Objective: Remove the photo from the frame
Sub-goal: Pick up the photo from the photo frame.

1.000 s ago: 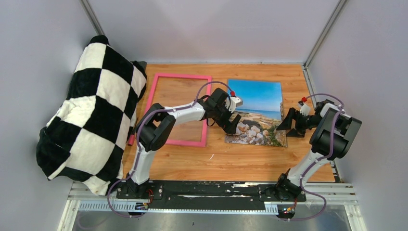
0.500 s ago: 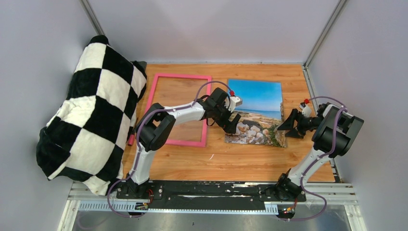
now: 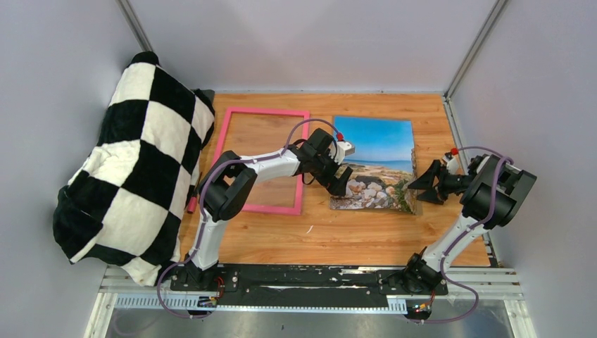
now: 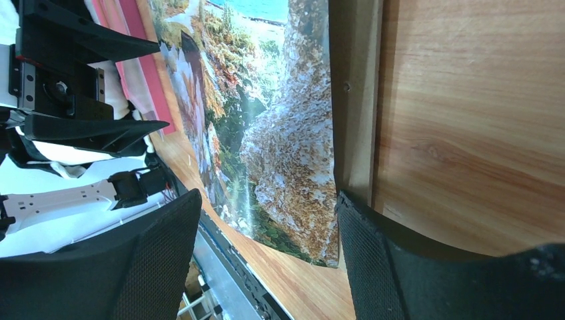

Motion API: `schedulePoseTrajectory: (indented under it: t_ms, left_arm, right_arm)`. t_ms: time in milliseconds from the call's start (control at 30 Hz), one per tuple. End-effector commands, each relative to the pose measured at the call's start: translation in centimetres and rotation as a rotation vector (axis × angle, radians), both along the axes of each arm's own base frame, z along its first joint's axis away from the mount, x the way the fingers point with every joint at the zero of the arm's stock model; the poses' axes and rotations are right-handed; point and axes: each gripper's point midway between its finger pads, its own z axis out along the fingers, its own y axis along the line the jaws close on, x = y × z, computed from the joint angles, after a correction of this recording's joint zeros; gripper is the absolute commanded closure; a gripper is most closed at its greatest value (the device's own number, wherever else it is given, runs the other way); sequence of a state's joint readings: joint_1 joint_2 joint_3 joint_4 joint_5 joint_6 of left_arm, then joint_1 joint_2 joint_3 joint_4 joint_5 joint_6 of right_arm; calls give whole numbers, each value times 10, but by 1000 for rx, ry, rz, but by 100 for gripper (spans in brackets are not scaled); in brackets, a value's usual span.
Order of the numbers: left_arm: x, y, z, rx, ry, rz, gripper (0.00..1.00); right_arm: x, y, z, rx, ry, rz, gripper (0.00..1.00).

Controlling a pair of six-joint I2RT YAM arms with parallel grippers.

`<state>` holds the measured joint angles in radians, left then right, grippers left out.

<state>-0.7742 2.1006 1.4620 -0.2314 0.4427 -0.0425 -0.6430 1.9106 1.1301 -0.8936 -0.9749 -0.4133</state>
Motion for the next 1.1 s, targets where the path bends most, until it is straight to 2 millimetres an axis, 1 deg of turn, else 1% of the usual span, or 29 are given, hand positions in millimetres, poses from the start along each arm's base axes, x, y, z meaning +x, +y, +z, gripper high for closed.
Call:
schedulePoseTrajectory:
  t_ms: [0,300,467,600,800,933,1000,1067]
  left_arm:
    - [-19,8,-28,46,97,-9,0]
    - [-20,8,-31,46,104,-13,0]
    - [-20,8,-31,49,104,-15,0]
    - [-21,8,-31,46,106,-20,0]
    - [-20,9,-31,52,102,-22,0]
    - [-19,9,-31,54,98,-22,0]
    - [-19,9,-31,56,97,-21,0]
    - [-19,9,-32,57,99,-22,0]
  right_arm:
    - [0,2,2,60,-22,-12,24]
    - [12,14,28,112,-146,6,23]
    - [15,24,38,130,-183,31,22]
    - [19,36,49,152,-234,79,20]
    - [20,56,69,130,-334,173,18]
    - [23,59,83,133,-385,178,17]
    - [24,59,87,135,-398,176,16]
    - [25,58,87,132,-392,176,16]
